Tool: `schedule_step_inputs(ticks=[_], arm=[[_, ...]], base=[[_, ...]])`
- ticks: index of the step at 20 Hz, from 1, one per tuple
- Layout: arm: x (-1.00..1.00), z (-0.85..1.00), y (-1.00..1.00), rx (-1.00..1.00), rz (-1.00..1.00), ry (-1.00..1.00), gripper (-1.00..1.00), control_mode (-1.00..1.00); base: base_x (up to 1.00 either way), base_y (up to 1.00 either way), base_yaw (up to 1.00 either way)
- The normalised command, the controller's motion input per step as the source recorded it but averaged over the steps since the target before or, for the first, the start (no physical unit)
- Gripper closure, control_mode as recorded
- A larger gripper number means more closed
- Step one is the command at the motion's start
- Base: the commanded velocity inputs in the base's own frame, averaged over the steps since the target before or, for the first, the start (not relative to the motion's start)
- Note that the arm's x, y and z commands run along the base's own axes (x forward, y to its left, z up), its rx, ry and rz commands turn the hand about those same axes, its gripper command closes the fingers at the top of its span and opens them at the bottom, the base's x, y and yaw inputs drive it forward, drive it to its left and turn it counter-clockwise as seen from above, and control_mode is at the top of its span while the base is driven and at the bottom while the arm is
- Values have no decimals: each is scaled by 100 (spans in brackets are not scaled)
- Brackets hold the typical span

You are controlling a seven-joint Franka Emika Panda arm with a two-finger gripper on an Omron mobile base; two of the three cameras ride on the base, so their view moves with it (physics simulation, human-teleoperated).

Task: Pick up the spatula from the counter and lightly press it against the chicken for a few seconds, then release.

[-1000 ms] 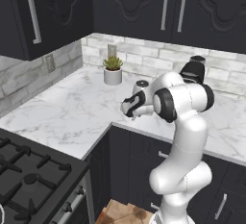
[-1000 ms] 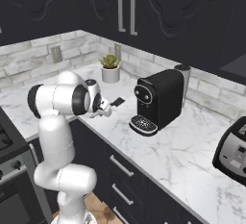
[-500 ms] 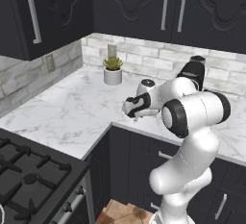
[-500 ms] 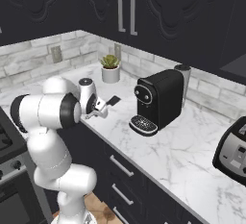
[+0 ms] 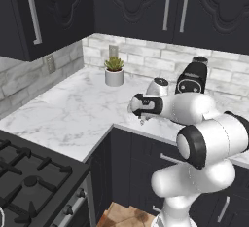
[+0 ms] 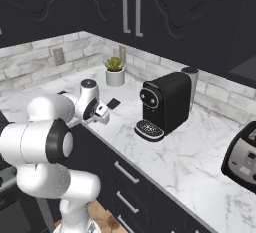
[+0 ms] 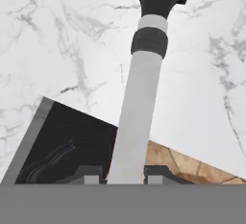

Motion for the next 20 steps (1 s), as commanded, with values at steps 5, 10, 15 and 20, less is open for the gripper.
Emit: schedule_step_inputs(ticks=[5,10,15,20], arm=[[-50,27,0,5,2,7,100,-100],[-63,25,2,1,0,5,100,-100],[-61,29,10,0,0,8,100,-100],[-66,24,10,0,0,1,100,-100]], base=[[0,0,0],[0,0,0],[0,0,0],[0,0,0]])
